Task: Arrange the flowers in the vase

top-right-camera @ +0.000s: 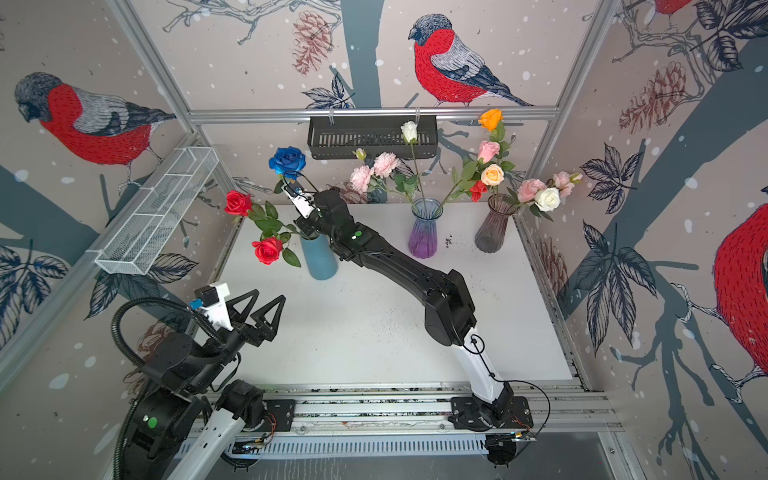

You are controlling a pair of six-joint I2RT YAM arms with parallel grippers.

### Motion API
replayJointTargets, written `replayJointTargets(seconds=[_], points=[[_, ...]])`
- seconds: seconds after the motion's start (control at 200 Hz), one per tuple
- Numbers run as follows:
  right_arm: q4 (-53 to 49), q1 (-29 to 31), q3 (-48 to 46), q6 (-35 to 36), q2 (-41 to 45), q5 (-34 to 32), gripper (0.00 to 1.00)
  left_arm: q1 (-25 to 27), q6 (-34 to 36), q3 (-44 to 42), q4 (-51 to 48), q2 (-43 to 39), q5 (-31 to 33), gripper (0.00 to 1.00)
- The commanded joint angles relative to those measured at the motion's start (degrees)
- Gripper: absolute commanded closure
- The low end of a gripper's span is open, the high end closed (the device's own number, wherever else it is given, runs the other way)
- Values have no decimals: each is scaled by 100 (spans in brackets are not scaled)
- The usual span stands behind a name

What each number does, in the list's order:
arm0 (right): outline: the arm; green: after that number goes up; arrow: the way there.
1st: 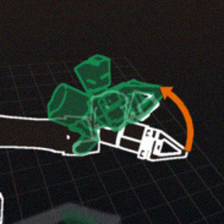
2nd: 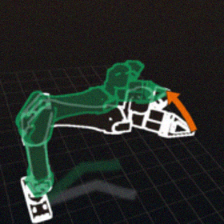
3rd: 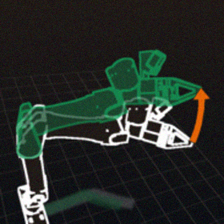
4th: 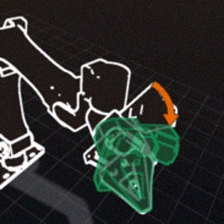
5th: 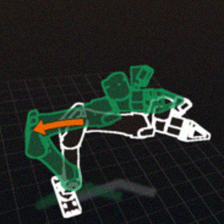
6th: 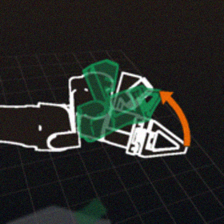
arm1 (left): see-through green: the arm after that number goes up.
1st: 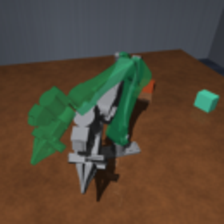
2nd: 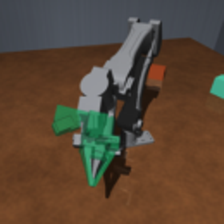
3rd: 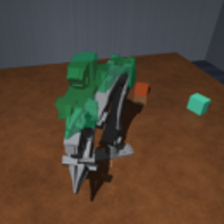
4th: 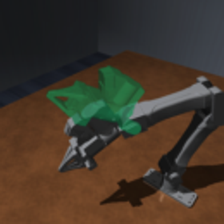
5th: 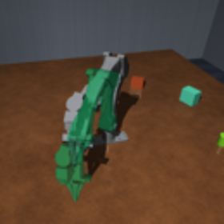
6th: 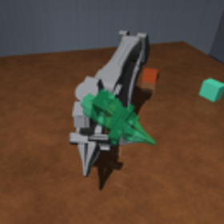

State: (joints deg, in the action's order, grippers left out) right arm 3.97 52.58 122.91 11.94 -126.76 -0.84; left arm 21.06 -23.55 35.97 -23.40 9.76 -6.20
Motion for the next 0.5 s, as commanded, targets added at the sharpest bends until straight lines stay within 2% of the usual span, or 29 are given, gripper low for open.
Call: replayJointTargets(seconds=[0.0,0.05,0.2,0.34,0.43,0.495], points=[[-330,59,71,237,-69,49,84,-23,81,12,96,2,-50,1],[-339,85,50,246,-60,113,80,-23,79,15,97,-1,-57,1],[-326,117,56,134,47,264,60,-23,79,18,89,-18,-48,1],[-348,119,-16,189,249,413,29,-23,81,23,91,-18,-45,1],[-394,101,2,181,370,651,19,-23,79,17,98,-20,-43,1],[-396,69,29,172,453,1034,18,-23,80,20,90,-18,-48,1]])
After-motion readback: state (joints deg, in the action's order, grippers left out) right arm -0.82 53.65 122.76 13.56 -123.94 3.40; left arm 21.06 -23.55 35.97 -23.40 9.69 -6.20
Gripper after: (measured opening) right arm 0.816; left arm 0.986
